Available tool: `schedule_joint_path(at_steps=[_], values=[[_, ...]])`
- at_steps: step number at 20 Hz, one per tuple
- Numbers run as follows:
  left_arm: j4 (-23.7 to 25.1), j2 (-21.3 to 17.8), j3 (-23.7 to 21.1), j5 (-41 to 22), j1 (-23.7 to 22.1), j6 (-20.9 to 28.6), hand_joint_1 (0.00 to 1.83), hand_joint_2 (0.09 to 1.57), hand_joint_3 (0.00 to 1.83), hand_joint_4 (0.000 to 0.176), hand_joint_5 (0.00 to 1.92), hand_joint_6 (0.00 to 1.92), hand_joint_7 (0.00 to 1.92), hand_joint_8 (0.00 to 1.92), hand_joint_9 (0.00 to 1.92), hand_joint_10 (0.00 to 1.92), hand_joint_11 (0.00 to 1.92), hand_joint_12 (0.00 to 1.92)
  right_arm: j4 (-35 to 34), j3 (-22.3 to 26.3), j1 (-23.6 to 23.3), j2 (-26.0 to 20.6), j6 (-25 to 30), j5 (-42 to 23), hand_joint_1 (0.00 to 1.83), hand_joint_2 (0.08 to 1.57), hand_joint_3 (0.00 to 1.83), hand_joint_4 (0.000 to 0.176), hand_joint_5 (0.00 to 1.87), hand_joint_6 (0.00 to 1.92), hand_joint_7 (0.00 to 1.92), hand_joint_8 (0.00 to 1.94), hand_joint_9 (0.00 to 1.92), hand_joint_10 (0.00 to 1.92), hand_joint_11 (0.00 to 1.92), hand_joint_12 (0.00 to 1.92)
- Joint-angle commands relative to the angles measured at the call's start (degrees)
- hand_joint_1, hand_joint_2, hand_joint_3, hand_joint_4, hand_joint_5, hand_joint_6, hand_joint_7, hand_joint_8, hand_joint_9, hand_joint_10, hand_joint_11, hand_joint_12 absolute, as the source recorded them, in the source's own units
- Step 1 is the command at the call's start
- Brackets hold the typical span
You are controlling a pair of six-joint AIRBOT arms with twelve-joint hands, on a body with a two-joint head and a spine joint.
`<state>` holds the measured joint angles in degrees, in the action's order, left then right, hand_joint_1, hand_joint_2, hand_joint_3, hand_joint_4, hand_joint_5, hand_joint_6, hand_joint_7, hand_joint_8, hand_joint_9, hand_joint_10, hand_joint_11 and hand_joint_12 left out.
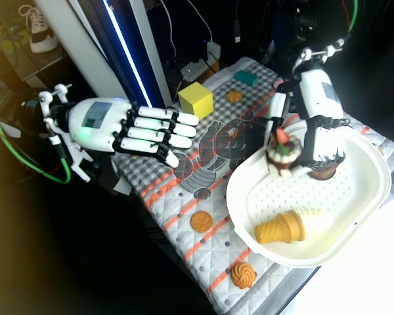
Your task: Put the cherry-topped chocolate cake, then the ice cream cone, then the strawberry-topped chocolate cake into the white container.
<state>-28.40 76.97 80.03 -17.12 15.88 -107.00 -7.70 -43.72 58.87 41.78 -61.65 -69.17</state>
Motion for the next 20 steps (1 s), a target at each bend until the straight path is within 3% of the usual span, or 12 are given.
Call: schedule_joint_path(at_steps=[1, 6, 7, 8, 9, 10, 11, 13, 14, 15, 17, 20], values=[[0.3, -0.6, -0.3, -6.4, -0.8, 0.1, 1.05, 1.06, 0.00, 0.074, 0.19, 0.57, 0.22, 0.68, 0.00, 1.19, 0.00, 1.82, 0.2, -0.2, -0.2, 0.0, 0.2, -7.1, 0.61, 1.28, 0.00, 0.000, 0.00, 0.00, 0.00, 0.00, 0.00, 0.00, 0.00, 0.82], [1.3, -3.3, -3.8, -10.0, 0.3, 0.1, 1.02, 1.02, 0.00, 0.101, 0.12, 0.55, 0.11, 0.61, 0.00, 1.07, 0.00, 1.77, 0.2, -0.2, -0.2, 0.0, 0.4, -7.1, 0.59, 1.28, 0.00, 0.000, 0.00, 0.00, 0.00, 0.00, 0.00, 0.00, 0.00, 0.88], [2.0, -4.7, -5.4, -11.8, 0.7, 0.1, 0.98, 1.02, 0.00, 0.133, 0.09, 0.56, 0.06, 0.69, 0.00, 1.05, 0.00, 1.78, 0.2, -0.2, -0.2, 0.0, 0.4, -7.1, 0.58, 1.28, 0.00, 0.000, 0.00, 0.00, 0.00, 0.00, 0.00, 0.00, 0.00, 0.84], [3.0, -6.2, -7.5, -14.0, 1.2, 0.2, 0.94, 1.02, 0.00, 0.131, 0.07, 0.57, 0.04, 0.71, 0.00, 1.04, 0.00, 1.82, 0.2, -0.1, -0.2, 0.0, 0.5, -7.1, 0.58, 1.28, 0.00, 0.000, 0.00, 0.00, 0.00, 0.00, 0.00, 0.00, 0.00, 0.83], [4.6, -8.0, -9.7, -16.5, 1.7, 0.9, 0.89, 1.04, 0.01, 0.162, 0.02, 0.53, 0.01, 0.54, 0.00, 0.86, 0.00, 1.78, 0.2, -0.1, -0.2, -0.1, 0.6, -7.1, 0.56, 1.27, 0.00, 0.000, 0.00, 0.00, 0.00, 0.00, 0.01, 0.00, 0.00, 0.90], [6.0, -9.2, -11.1, -18.2, 2.3, 2.1, 0.88, 1.05, 0.01, 0.155, 0.00, 0.45, 0.01, 0.36, 0.00, 0.67, 0.00, 1.61, 0.2, 0.0, -0.2, -0.2, 0.6, -7.2, 0.55, 1.27, 0.00, 0.000, 0.00, 0.00, 0.00, 0.00, 0.01, 0.00, 0.00, 0.91], [8.2, -11.4, -13.2, -21.0, 3.3, 5.0, 0.87, 1.07, 0.01, 0.152, 0.00, 0.34, 0.03, 0.15, 0.00, 0.43, 0.00, 0.99, 0.2, 0.1, -0.2, -0.2, 0.6, -7.3, 0.58, 1.26, 0.00, 0.000, 0.00, 0.00, 0.00, 0.00, 0.00, 0.00, 0.00, 0.92], [13.0, -16.0, -17.1, -27.7, 6.2, 12.9, 0.92, 1.10, 0.01, 0.135, 0.01, 0.16, 0.00, 0.01, 0.00, 0.04, 0.00, 0.11, 0.2, 0.3, -0.2, -0.4, 0.6, -7.5, 0.62, 1.26, 0.00, 0.000, 0.00, 0.00, 0.00, 0.00, 0.01, 0.01, 0.00, 0.92], [14.8, -18.9, -19.7, -31.7, 8.4, 15.8, 0.90, 1.11, 0.01, 0.138, 0.00, 0.13, 0.00, 0.00, 0.01, 0.02, 0.02, 0.03, 0.2, 0.4, -0.2, -0.5, 0.6, -7.7, 0.63, 1.26, 0.00, 0.000, 0.00, 0.00, 0.00, 0.00, 0.01, 0.01, 0.00, 0.92], [15.7, -20.8, -21.6, -34.8, 10.2, 16.7, 0.83, 1.14, 0.00, 0.168, 0.04, 0.03, 0.01, 0.00, 0.03, 0.03, 0.00, 0.33, 0.2, 0.4, -0.2, -0.7, 0.6, -7.9, 0.61, 1.26, 0.00, 0.000, 0.00, 0.00, 0.00, 0.00, 0.00, 0.00, 0.00, 0.88], [16.2, -25.2, -26.4, -42.4, 15.6, 16.7, 0.70, 1.19, 0.00, 0.176, 0.03, 0.01, 0.07, 0.02, 0.07, 0.07, 0.00, 0.79, 0.2, 0.7, -0.2, -1.1, 0.6, -8.3, 0.57, 1.26, 0.00, 0.000, 0.00, 0.00, 0.00, 0.00, 0.01, 0.01, 0.00, 1.00], [15.2, -28.9, -31.2, -50.7, 23.3, 16.9, 0.76, 1.29, 0.01, 0.176, 0.01, 0.00, 0.02, 0.00, 0.01, 0.04, 0.00, 0.55, 0.2, 0.9, -0.2, -1.2, 0.6, -9.1, 0.55, 1.25, 0.00, 0.000, 0.00, 0.00, 0.00, 0.00, 0.00, 0.15, 0.00, 1.16]])
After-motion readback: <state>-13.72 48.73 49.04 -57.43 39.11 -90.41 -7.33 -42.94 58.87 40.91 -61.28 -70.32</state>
